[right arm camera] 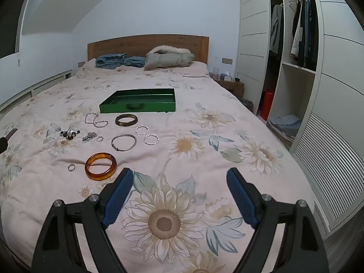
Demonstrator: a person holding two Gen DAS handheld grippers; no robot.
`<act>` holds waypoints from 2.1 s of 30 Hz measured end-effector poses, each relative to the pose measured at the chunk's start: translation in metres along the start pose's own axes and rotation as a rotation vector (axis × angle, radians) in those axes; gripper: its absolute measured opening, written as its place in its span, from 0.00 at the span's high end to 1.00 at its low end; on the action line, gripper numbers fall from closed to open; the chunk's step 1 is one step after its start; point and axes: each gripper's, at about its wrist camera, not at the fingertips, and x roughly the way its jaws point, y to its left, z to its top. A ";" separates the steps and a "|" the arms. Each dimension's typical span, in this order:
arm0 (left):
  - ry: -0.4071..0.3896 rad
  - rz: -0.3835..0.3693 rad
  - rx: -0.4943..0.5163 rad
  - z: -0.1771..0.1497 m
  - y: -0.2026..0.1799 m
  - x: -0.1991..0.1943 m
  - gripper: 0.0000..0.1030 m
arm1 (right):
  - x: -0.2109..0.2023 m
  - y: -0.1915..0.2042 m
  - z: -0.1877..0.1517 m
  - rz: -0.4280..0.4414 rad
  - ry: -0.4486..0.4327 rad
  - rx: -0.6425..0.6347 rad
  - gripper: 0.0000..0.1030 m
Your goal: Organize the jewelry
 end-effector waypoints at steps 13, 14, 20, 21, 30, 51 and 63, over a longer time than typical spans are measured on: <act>0.041 -0.010 -0.011 -0.006 0.002 0.017 0.00 | 0.004 -0.001 0.000 0.004 0.003 0.004 0.19; 0.040 -0.008 -0.012 -0.006 0.002 0.017 0.00 | 0.005 -0.001 0.001 0.003 0.007 0.003 0.19; 0.036 -0.004 -0.017 -0.006 0.005 0.022 0.00 | 0.009 0.001 -0.004 0.005 0.002 0.011 0.19; 0.034 -0.001 -0.017 -0.006 0.005 0.023 0.00 | 0.011 -0.001 -0.004 0.006 0.001 0.013 0.19; 0.062 -0.008 -0.014 -0.007 0.008 0.031 0.00 | 0.014 -0.001 -0.001 0.025 -0.007 0.035 0.19; 0.106 -0.016 0.000 -0.006 0.004 0.052 0.00 | 0.028 -0.004 -0.002 0.033 0.025 0.055 0.19; 0.117 -0.013 0.009 -0.006 0.001 0.056 0.00 | 0.032 -0.006 0.000 0.023 0.040 0.068 0.19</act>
